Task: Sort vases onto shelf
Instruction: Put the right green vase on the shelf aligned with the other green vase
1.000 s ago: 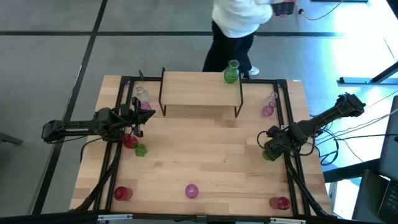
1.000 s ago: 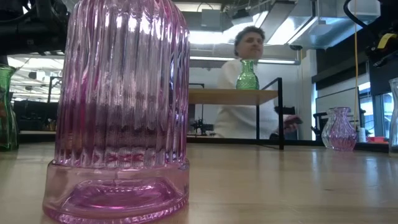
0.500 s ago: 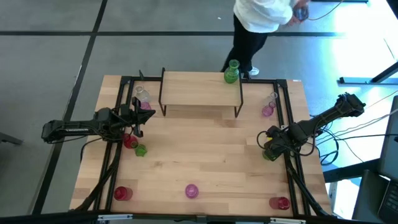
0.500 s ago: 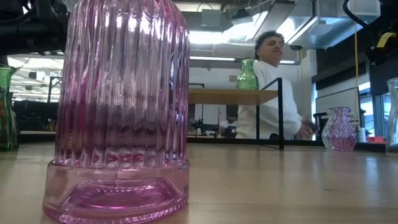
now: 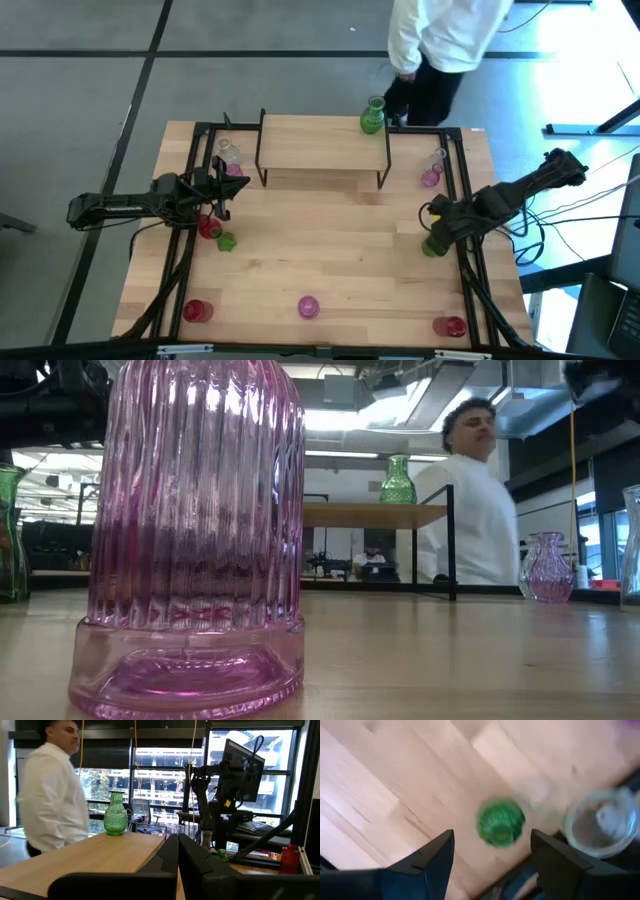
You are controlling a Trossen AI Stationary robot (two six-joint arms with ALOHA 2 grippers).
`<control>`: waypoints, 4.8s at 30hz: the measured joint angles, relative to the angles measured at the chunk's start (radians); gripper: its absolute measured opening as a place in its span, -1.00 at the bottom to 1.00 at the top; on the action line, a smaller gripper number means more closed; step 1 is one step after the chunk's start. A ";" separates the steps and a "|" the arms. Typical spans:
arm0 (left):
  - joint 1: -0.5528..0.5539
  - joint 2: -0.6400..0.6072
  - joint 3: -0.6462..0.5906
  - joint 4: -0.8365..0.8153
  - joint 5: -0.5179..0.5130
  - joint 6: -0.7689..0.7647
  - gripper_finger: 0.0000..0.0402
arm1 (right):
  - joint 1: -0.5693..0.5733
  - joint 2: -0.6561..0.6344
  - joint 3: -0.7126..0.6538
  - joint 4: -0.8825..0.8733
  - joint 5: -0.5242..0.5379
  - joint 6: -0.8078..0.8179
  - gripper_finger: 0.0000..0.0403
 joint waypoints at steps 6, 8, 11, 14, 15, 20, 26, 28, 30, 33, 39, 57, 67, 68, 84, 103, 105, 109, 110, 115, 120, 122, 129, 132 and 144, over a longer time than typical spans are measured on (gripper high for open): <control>0.000 0.000 0.000 0.000 0.000 0.000 -1.00 | 0.000 0.000 0.025 0.069 0.097 -0.098 0.21; 0.000 0.000 0.000 0.000 0.000 0.000 -1.00 | 0.000 0.000 0.016 0.060 0.084 -0.087 0.21; 0.000 0.000 0.000 0.000 0.000 0.000 -1.00 | 0.000 0.000 -0.023 0.043 -0.001 -0.016 0.21; 0.000 0.000 0.000 0.000 0.000 0.000 -1.00 | 0.000 0.000 -0.086 0.044 -0.077 0.038 0.21; 0.000 0.000 0.000 0.000 0.000 0.000 -1.00 | 0.000 0.000 -0.110 0.050 -0.098 0.046 0.21; 0.000 0.000 0.000 0.000 0.000 0.000 -1.00 | 0.000 0.000 -0.221 0.131 -0.169 0.072 0.21; 0.000 0.000 0.000 0.000 0.000 0.000 -1.00 | 0.000 0.003 -0.274 0.134 -0.168 0.101 0.21; 0.000 0.000 0.000 0.000 0.000 0.000 -1.00 | 0.000 0.003 -0.271 0.145 -0.164 0.103 0.21; 0.000 0.000 0.000 0.000 0.000 0.000 -1.00 | 0.000 0.003 -0.271 0.140 -0.149 0.105 0.21; 0.000 0.000 0.000 0.000 0.000 0.000 -1.00 | 0.000 0.005 -0.273 0.145 -0.147 0.113 0.21; 0.000 0.000 0.000 0.000 0.000 0.000 -1.00 | 0.000 0.010 -0.273 0.166 -0.138 0.114 0.20; 0.000 0.000 0.000 0.000 0.000 0.000 -1.00 | 0.000 0.088 -0.282 0.193 -0.204 0.063 -0.40; 0.000 0.000 0.000 0.000 -0.004 0.000 -1.00 | 0.000 0.107 -0.281 0.195 -0.203 0.036 -0.43; 0.000 0.000 0.000 0.000 -0.004 0.000 -1.00 | 0.000 0.106 -0.281 0.195 -0.204 0.034 -0.43; 0.000 0.000 0.000 0.000 -0.008 0.000 -1.00 | 0.000 0.108 -0.185 0.203 -0.170 -0.049 -0.65; 0.000 0.000 0.000 0.000 -0.009 0.000 -1.00 | -0.048 0.186 0.082 0.191 0.030 -0.301 -0.64; 0.000 0.000 0.000 0.000 -0.011 0.000 -1.00 | -0.080 0.229 0.147 0.166 0.040 -0.366 -0.64; 0.000 0.000 0.000 0.000 -0.011 0.000 -1.00 | -0.148 0.316 0.288 0.088 0.061 -0.493 -0.64; 0.000 0.000 0.000 0.000 -0.011 0.000 -1.00 | -0.166 0.336 0.323 0.076 0.070 -0.526 -0.64; 0.000 0.000 0.000 0.000 -0.011 0.000 -1.00 | -0.274 0.424 0.498 0.007 0.109 -0.687 -0.64; 0.000 0.000 0.000 0.000 -0.011 0.000 -1.00 | -0.386 0.503 0.659 -0.037 0.153 -0.848 -0.64; 0.000 0.000 0.000 0.000 -0.011 0.000 -1.00 | -0.433 0.536 0.724 -0.053 0.174 -0.911 -0.64; 0.000 0.000 0.000 0.000 -0.011 0.000 -1.00 | -0.597 0.666 0.920 -0.099 0.228 -1.112 -0.64; 0.000 0.000 0.000 0.000 -0.011 0.000 -1.00 | -0.668 0.725 0.969 -0.121 0.228 -1.175 -0.64; 0.000 0.000 0.000 0.000 -0.011 0.000 -1.00 | -0.844 0.828 0.987 -0.177 0.197 -1.248 -0.64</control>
